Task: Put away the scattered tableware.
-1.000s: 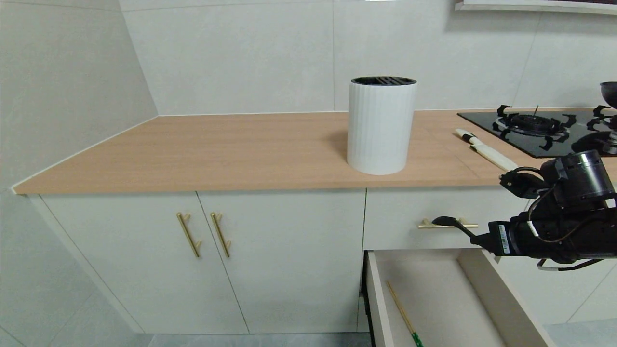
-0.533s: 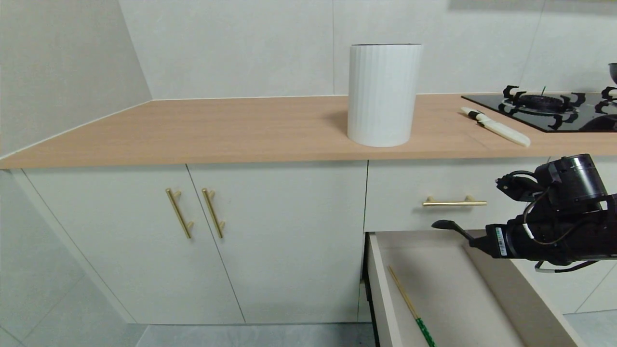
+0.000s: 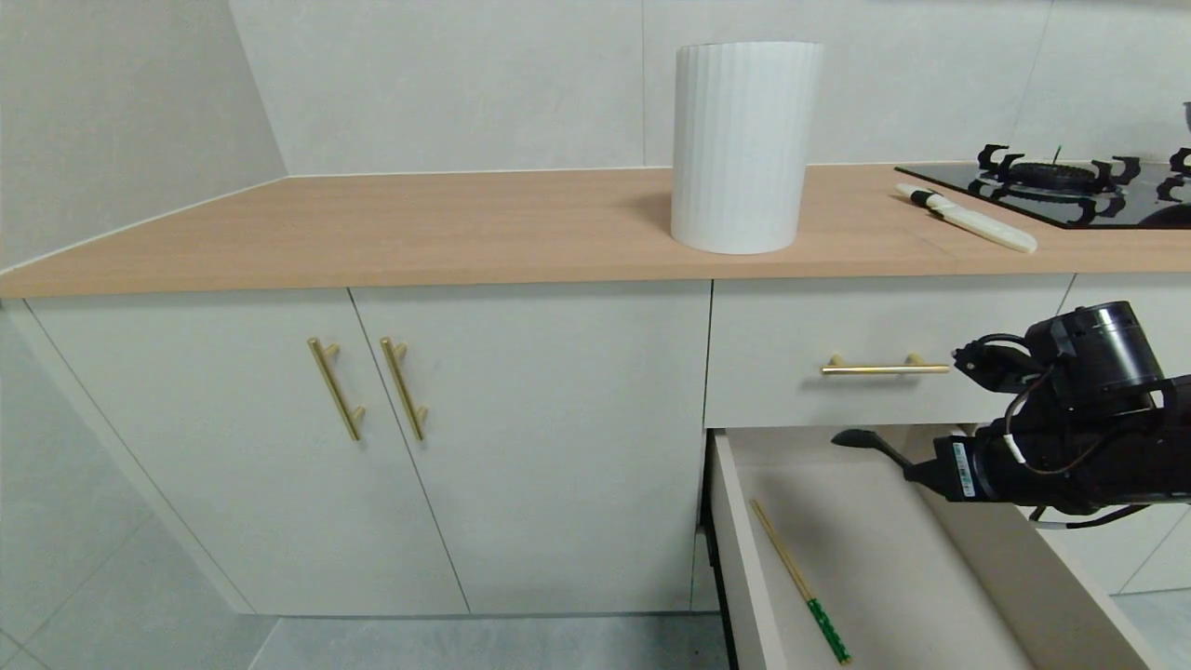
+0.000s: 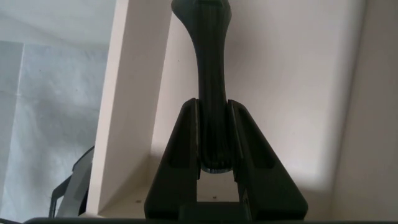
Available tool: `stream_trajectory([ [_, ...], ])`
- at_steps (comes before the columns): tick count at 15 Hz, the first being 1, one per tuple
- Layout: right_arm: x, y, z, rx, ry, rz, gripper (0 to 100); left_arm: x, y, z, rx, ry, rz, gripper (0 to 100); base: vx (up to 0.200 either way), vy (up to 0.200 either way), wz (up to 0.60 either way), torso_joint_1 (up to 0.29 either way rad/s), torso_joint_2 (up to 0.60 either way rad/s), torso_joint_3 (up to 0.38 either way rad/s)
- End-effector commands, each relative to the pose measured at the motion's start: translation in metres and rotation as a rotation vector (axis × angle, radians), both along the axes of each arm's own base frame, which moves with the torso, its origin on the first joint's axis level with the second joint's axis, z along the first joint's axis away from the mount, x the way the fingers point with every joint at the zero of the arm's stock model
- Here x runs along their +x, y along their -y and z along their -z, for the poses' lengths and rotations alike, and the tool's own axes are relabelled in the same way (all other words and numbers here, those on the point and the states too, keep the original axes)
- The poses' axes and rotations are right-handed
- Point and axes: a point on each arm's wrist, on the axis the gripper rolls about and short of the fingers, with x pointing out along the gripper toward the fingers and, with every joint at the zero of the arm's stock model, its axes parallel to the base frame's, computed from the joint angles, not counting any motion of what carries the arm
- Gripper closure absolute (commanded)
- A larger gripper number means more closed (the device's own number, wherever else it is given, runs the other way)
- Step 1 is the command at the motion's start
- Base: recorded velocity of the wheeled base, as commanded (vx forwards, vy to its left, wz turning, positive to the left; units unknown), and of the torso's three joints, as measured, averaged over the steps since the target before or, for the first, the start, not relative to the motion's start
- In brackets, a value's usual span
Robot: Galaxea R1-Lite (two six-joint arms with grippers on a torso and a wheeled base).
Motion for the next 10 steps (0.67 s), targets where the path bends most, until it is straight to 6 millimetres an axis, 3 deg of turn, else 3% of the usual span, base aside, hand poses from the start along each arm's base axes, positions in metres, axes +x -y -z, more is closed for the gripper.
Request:
stream_trajectory([
  [1, 0.002, -0.001, 0.003, -0.002, -0.011, -0.001, 100, 0.0, 0.0, 0.0, 0.0, -0.002, -0.001, 0, 0.0, 0.0, 0.0, 0.0, 0.0, 0.0],
  [7, 0.028, -0.004, 0.042, -0.105, -0.076, 0.035, 100, 0.0, 0.0, 0.0, 0.0, -0.002, -0.001, 0, 0.0, 0.0, 0.0, 0.0, 0.0, 0.0],
  [10, 0.052, -0.01, 0.094, -0.155, -0.129, 0.066, 100, 0.0, 0.0, 0.0, 0.0, -0.002, -0.001, 0, 0.0, 0.0, 0.0, 0.0, 0.0, 0.0],
])
